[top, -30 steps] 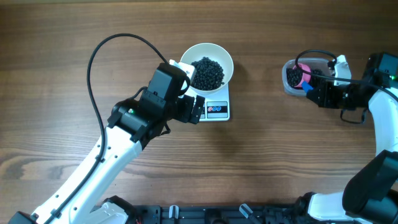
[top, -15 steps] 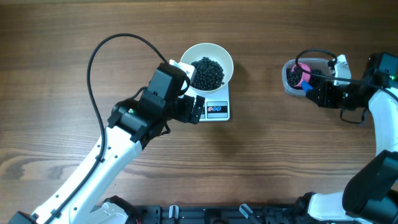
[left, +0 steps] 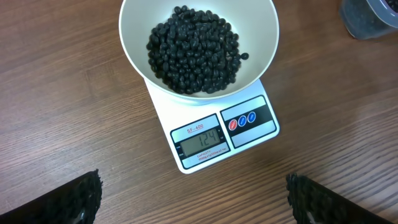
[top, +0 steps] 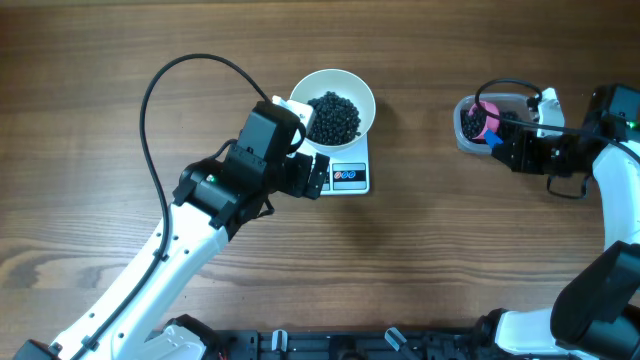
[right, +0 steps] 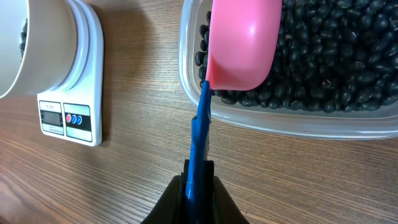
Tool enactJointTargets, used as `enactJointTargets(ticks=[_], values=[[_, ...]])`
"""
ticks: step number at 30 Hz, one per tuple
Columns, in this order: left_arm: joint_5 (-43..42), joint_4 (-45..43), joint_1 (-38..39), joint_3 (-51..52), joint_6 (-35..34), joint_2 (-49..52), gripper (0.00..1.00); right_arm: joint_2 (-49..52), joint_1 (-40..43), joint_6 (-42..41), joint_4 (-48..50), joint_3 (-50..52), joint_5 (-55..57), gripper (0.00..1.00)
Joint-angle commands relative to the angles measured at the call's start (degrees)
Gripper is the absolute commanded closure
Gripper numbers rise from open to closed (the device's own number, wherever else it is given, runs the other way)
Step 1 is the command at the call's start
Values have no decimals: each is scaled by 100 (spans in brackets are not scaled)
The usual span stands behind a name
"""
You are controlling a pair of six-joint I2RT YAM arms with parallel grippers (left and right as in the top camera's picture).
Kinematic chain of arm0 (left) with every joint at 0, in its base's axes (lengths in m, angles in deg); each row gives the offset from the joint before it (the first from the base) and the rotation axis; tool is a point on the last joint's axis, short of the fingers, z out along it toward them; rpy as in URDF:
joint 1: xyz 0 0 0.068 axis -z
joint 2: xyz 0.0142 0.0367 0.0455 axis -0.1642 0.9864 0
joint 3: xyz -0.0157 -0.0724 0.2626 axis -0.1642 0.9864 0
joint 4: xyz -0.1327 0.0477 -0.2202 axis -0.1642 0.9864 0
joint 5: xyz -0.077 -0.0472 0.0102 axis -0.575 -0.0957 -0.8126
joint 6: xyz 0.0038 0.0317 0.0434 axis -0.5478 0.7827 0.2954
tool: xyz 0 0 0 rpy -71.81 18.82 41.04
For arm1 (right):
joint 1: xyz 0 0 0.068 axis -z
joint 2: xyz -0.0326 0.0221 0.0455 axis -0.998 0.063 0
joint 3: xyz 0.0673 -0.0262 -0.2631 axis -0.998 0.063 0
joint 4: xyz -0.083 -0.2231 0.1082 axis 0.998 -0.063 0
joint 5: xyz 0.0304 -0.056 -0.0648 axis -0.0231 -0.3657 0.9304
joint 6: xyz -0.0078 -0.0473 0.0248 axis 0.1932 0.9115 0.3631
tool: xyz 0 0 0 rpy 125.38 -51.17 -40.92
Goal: Scoop item into bowl and weigh 150g on scale
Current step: 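Lower the scoop into the beans and drag to fill it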
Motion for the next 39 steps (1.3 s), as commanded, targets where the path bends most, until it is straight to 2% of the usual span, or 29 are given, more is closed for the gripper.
enactJointTargets(ticks=[1, 5, 10, 19, 35, 39], values=[[-48, -13, -11, -81, 66, 44, 0, 129, 96, -13, 39, 22, -306, 96], [-48, -13, -11, -81, 66, 44, 0, 129, 271, -321, 107, 22, -313, 96], [-48, -13, -9, -81, 66, 44, 0, 129, 446, -328, 98, 22, -774, 96], [-48, -13, -9, -81, 66, 44, 0, 129, 457, -599, 105, 20, -857, 96], [-48, -13, -11, -81, 66, 44, 0, 129, 463, -603, 55, 20, -1117, 96], [-48, -13, -9, -81, 66, 44, 0, 129, 608, -603, 52, 20, -1554, 96]])
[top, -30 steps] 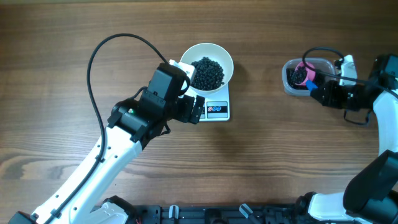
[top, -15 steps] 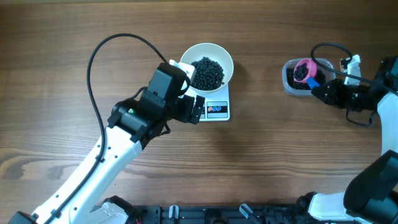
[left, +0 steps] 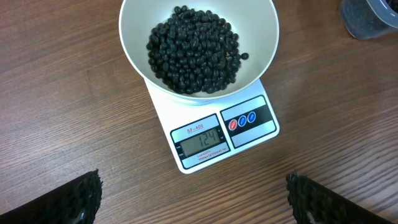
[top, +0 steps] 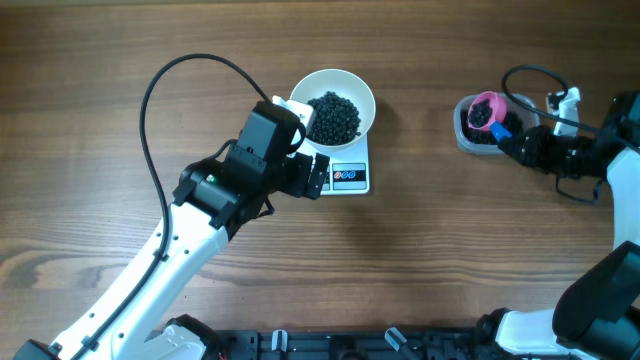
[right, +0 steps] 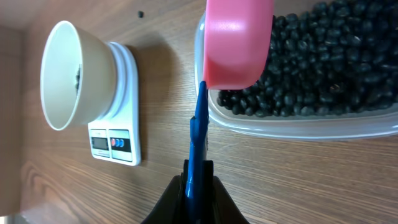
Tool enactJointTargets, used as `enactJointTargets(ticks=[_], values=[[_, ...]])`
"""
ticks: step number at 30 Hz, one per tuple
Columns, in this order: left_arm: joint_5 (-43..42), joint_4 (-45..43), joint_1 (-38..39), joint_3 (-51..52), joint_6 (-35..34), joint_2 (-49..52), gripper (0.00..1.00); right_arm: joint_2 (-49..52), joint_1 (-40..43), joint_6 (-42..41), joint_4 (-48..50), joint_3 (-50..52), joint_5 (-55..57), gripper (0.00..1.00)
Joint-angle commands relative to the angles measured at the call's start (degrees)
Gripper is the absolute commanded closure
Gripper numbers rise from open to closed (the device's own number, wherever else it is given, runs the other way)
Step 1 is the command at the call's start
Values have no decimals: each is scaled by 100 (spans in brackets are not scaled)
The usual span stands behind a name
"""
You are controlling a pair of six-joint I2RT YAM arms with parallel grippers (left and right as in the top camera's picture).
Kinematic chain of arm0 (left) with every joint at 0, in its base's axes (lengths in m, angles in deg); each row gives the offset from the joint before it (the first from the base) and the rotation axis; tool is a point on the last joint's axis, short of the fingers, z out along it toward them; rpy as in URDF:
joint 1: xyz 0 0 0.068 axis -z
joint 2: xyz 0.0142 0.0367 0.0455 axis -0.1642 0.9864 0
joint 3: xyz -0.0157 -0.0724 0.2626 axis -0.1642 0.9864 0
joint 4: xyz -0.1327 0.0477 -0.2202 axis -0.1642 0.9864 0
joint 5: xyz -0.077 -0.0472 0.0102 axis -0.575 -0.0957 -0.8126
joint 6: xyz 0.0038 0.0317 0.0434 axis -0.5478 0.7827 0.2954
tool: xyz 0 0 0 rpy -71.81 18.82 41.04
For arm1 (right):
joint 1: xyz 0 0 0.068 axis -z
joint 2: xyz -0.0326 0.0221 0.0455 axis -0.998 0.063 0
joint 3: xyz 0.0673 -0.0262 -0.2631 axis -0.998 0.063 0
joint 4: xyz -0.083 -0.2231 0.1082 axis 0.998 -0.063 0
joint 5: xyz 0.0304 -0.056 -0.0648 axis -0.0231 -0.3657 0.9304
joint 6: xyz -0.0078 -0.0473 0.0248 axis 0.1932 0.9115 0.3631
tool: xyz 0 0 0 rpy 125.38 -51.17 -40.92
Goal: Scoop item into bowl and weigh 150g on scale
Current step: 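Lower the scoop into the beans and drag to fill it, then lift the filled scoop and carry it left over the bowl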
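A white bowl (top: 335, 75) (left: 134, 37) of black beans (left: 193, 53) stands on a white scale (top: 352, 177). Its display (left: 200, 140) reads 124. My left gripper (top: 318, 176) (left: 196, 205) is open just in front of the scale, holding nothing. At the right, my right gripper (top: 510, 143) (right: 199, 180) is shut on the blue handle of a pink scoop (top: 485, 108) (right: 239, 43). The scoop sits over a clear container (top: 462, 135) (right: 298, 124) of black beans. Dark beans show inside the scoop from overhead.
The black cable (top: 160, 90) of the left arm loops over the table's left half. A single stray bean (right: 141, 14) lies on the wood beyond the scale. Bare wood lies between the scale and the container.
The right gripper with the scoop has pulled back and risen; the scoop, then low among the container's beans, now sits higher over its far end. The left arm and the 124 reading are unchanged.
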Motion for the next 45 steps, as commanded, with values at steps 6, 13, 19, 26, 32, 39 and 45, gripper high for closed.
enactJointTargets(ticks=[6, 13, 19, 26, 32, 39, 45], values=[[-48, -13, -9, -81, 63, 44, 0, 129, 424, -50, -28, 20, -1222, 96], [-48, -13, -9, -81, 63, 44, 0, 129, 448, -326, 22, 20, -2444, 96], [-48, -13, -9, -81, 63, 42, 0, 129, 448, -367, 39, 20, -3307, 96], [-48, -13, -9, -81, 63, 44, 0, 129, 247, -468, 46, 20, -3630, 96], [-48, -13, -9, -81, 63, 44, 0, 129, -455, -466, 227, 20, -3731, 96], [-48, -13, -11, -81, 63, 44, 0, 129, -1467, -634, 815, 20, -3547, 96], [-48, -13, -9, -81, 63, 44, 0, 129, -2312, -1073, 1414, 20, -2411, 96]])
